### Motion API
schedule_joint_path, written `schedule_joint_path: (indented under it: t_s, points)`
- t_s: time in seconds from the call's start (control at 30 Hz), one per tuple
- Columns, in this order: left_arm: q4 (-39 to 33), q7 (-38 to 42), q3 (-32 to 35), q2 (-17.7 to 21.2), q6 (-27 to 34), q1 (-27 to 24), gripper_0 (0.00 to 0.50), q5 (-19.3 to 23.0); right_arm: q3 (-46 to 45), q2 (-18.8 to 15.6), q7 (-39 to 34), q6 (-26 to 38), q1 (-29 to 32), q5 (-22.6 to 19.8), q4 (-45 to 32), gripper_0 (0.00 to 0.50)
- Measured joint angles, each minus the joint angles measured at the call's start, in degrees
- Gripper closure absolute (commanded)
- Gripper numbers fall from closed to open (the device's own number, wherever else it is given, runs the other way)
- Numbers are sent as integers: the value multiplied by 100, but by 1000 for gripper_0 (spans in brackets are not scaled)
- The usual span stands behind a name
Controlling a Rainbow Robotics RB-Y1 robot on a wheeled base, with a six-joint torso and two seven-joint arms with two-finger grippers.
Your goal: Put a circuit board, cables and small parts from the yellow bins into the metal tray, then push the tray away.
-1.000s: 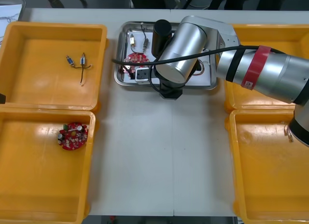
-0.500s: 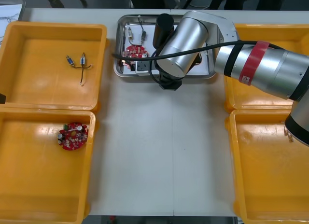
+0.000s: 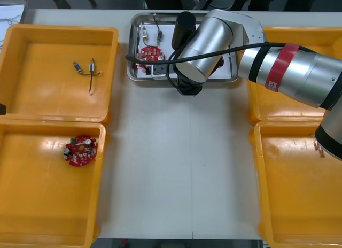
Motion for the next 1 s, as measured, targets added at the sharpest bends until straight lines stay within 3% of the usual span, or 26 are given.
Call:
schedule_joint_path:
  t_s: [0.13,0.23,0.57,1.0]
  points:
    - [0,0,0,0,0,0,0,0,0,1,0,0,0,2,9,88]
    - [0,0,0,0,0,0,0,0,0,1,0,0,0,3,20,0]
    - [0,0,0,0,0,0,0,0,-344,15,1,490,-5,-66,10,0]
    - [-1,0,0,0,0,0,0,0,-953,19,0,2226,49,-65,-975,0]
